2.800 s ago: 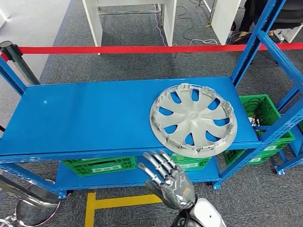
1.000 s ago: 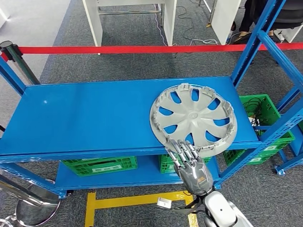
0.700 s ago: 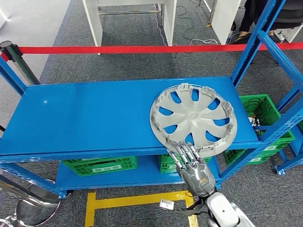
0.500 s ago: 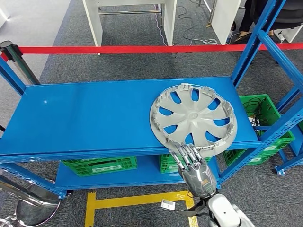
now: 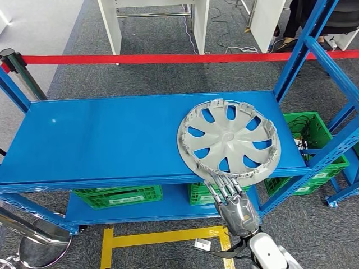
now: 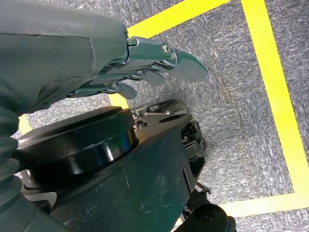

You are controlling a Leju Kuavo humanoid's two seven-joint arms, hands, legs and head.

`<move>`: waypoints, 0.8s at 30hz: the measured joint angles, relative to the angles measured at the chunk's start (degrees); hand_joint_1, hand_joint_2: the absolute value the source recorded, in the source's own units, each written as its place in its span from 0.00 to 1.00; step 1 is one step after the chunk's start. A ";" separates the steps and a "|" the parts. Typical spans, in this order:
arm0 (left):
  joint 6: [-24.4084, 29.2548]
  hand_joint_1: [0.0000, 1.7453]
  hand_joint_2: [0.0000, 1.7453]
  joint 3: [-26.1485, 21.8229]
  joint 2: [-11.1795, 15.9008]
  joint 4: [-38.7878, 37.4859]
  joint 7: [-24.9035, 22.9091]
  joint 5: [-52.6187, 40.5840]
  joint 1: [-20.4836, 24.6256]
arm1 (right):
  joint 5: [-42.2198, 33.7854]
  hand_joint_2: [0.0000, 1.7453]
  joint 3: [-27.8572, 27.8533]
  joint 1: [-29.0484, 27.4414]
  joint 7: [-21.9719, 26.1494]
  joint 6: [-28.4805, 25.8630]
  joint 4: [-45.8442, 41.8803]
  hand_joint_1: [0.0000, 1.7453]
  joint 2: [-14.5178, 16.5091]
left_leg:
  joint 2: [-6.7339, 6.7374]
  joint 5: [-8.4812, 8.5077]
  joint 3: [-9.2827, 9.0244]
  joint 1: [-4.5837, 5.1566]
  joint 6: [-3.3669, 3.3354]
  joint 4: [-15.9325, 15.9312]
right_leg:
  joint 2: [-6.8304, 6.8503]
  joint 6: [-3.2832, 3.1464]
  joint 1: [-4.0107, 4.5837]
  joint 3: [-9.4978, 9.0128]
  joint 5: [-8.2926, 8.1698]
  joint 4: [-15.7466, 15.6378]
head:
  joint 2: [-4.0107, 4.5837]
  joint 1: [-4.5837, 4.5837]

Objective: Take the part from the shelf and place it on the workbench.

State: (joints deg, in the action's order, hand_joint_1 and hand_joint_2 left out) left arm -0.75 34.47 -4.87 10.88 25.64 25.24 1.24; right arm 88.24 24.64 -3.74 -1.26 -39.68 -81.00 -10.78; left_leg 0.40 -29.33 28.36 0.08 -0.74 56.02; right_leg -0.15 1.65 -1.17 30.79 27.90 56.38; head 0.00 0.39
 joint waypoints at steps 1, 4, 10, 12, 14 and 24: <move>-0.02 0.00 1.00 0.00 -0.01 0.00 -0.01 -0.03 0.00 | 0.08 1.00 -0.05 0.22 0.01 0.01 0.46 0.00 0.00 | 0.00 0.00 0.00 0.00 0.00 0.00 | 0.00 0.00 0.00 0.00 0.00 0.00 | 0.00 -0.01; -0.04 0.00 1.00 0.00 -0.02 0.00 -0.02 -0.06 0.01 | 0.25 1.00 -0.17 1.14 0.01 0.01 2.06 0.00 0.00 | 0.00 0.00 -0.01 0.00 0.00 0.00 | 0.00 0.00 0.00 0.00 0.00 0.00 | 0.00 0.00; -0.04 0.00 1.00 0.00 -0.02 0.00 -0.11 -0.15 0.01 | 0.42 1.00 -0.52 2.84 0.00 0.01 4.89 0.00 0.00 | 0.00 0.00 -0.01 0.00 0.00 0.01 | 0.00 0.00 -0.01 0.00 0.00 0.00 | 0.00 0.01; -0.04 0.00 1.00 0.00 -0.02 0.00 -0.11 -0.19 0.01 | 0.59 1.00 -0.69 3.39 -0.10 0.01 5.75 0.00 0.00 | 0.00 0.00 -0.01 0.00 0.00 0.01 | 0.01 0.00 -0.01 0.01 0.00 0.00 | 0.00 0.01; -0.04 0.00 1.00 0.00 -0.02 0.00 -0.11 -0.20 0.01 | 0.89 1.00 -0.95 3.94 -0.28 0.01 6.65 0.00 0.00 | 0.00 0.00 0.00 0.00 0.00 0.01 | 0.01 0.00 -0.01 0.01 0.00 0.00 | 0.00 0.00; -0.04 0.00 1.00 0.02 -0.01 0.00 -0.11 -0.22 0.01 | 1.31 1.00 -1.56 5.26 -0.59 0.01 9.47 0.00 0.00 | 0.00 0.00 0.00 0.00 0.00 0.01 | 0.01 0.00 -0.01 0.01 0.00 0.00 | 0.00 0.01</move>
State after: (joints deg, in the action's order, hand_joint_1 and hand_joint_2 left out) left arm -0.79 34.49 -4.89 10.88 25.53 25.03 1.26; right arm 89.55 23.08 1.52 -1.85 -39.67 -71.54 -10.78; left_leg 0.40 -29.33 28.36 0.09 -0.74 56.03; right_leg -0.14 1.65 -1.17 30.80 27.90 56.38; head 0.00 0.39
